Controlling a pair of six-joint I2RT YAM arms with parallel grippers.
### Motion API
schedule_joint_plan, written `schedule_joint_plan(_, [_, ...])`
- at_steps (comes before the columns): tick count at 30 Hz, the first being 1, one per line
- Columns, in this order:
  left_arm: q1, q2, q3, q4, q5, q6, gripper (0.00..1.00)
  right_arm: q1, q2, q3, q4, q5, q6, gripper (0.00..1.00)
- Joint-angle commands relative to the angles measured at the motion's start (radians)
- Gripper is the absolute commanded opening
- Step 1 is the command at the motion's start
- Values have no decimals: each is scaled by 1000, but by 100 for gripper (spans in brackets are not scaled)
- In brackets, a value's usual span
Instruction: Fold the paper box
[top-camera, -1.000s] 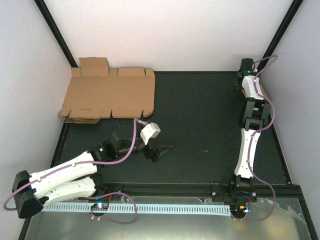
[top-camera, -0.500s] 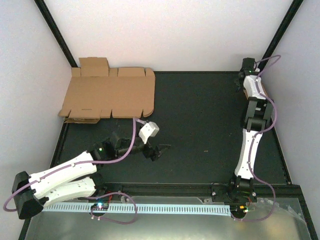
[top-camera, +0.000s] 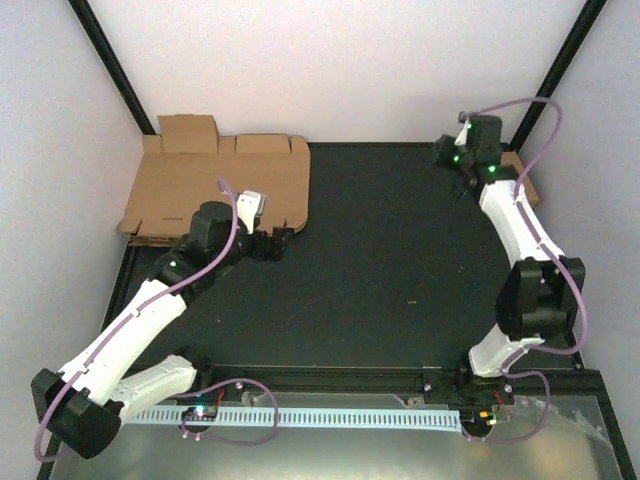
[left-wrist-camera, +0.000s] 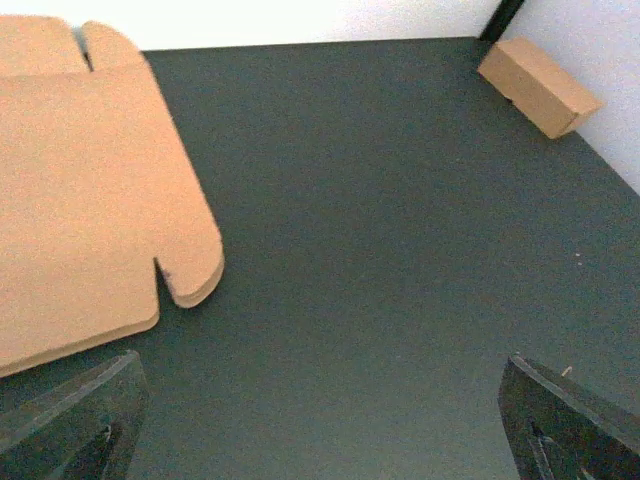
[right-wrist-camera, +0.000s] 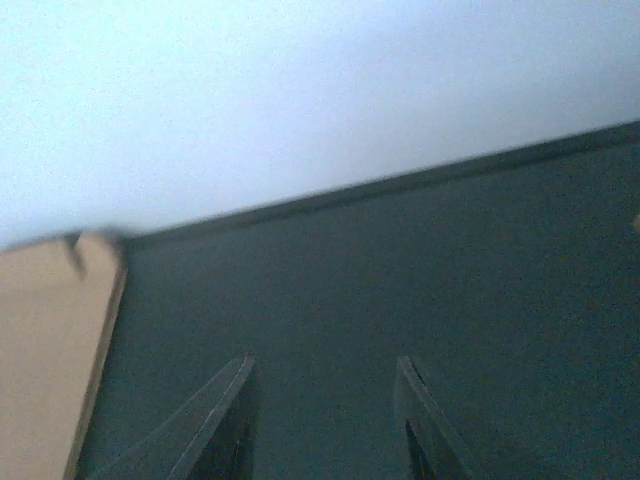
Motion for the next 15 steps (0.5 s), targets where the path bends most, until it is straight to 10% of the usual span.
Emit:
schedule_joint_plan(1, [67, -8, -8, -42, 63, -30, 99, 74, -107, -227, 108, -92, 19, 41])
schedule_joint_plan(7, [102, 36, -11, -22, 45, 20, 99, 191, -321, -518, 262, -135, 60, 58])
schedule_joint_plan(11, [110, 101, 47, -84, 23, 34, 99, 242, -420, -672, 304, -164, 78, 99])
schedule_joint_plan(15, [109, 62, -17, -35, 59, 11, 99, 251, -539, -825, 355, -127, 66, 100])
